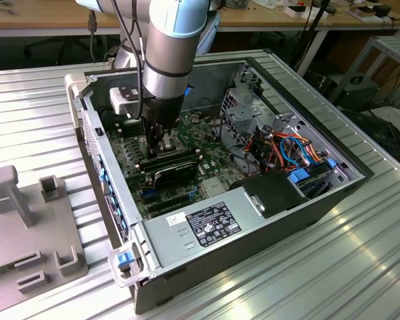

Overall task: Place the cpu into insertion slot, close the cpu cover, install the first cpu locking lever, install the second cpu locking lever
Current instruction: 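Install the second cpu locking lever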

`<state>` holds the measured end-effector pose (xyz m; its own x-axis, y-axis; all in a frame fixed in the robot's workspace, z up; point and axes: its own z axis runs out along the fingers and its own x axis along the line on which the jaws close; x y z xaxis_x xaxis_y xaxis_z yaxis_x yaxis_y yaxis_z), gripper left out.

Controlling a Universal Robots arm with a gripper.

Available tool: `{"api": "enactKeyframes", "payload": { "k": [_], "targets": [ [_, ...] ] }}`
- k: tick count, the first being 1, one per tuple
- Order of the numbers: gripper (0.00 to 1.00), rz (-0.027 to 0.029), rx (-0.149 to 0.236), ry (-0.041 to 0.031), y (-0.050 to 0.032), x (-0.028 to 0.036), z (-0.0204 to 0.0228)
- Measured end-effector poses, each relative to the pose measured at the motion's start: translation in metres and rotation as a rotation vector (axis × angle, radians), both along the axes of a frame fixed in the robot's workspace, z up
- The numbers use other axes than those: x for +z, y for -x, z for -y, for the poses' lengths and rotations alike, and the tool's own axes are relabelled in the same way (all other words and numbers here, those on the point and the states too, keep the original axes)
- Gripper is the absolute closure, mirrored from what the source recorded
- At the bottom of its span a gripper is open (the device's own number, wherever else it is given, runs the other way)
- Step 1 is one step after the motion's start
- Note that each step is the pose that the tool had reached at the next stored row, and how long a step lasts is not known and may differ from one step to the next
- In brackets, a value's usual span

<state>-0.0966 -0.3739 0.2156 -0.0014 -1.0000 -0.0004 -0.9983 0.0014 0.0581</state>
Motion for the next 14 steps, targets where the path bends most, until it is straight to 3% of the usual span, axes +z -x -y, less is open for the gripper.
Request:
{"api": "enactKeyframes", "payload": {
  "k": [14],
  "targets": [
    [0.89,0.0,0.0,-0.0053,0.0009,-0.0083,-0.0052]
  ]
}}
